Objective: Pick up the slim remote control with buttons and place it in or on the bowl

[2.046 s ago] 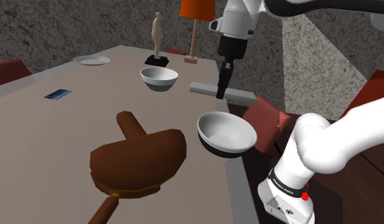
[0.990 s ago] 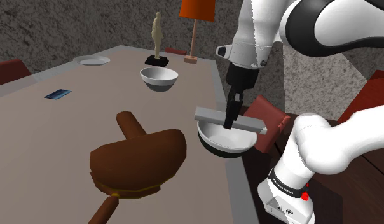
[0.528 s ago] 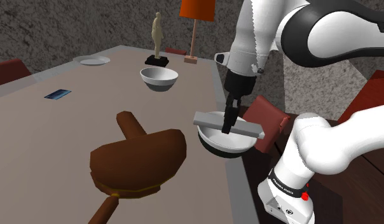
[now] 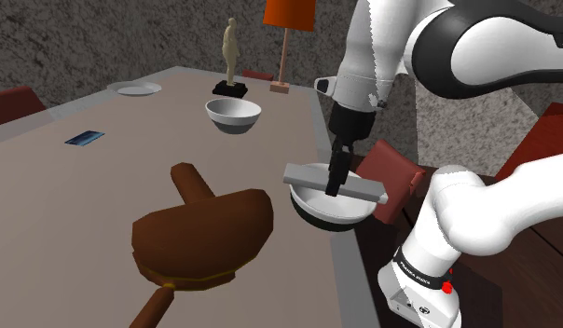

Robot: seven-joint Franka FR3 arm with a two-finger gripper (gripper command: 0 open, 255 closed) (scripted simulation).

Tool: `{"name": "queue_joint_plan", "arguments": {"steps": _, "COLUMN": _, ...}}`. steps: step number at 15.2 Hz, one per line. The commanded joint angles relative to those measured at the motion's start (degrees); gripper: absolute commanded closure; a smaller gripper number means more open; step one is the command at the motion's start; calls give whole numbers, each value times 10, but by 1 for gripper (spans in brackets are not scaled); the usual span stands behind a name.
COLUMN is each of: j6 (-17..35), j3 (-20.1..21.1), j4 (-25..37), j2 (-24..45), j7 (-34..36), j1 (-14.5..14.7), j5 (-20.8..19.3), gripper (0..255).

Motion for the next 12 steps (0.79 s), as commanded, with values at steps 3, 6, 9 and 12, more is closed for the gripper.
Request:
{"name": "queue_joint_plan", "arguments": {"steps": 3, "j6": -36, "j3": -8, "j4": 40, "j2": 4, "j7": 1, "j1": -3, "j5": -7, "gripper": 0}}
{"name": "queue_joint_plan", "arguments": {"steps": 6, "j6": -68, "j3": -14, "j4": 77, "j2": 10, "j7": 3, "j1": -6, "j5": -13, "gripper": 0}}
{"name": "queue_joint_plan", "arguments": {"steps": 9, "j6": -68, "j3": -14, "j4": 77, "j2": 10, "j7": 3, "j1": -6, "j5": -13, "gripper": 0}}
{"name": "queue_joint_plan", "arguments": {"steps": 12, "j6": -68, "j3": -14, "j4": 77, "j2": 10, "j7": 3, "j1": -6, "j5": -13, "gripper": 0}}
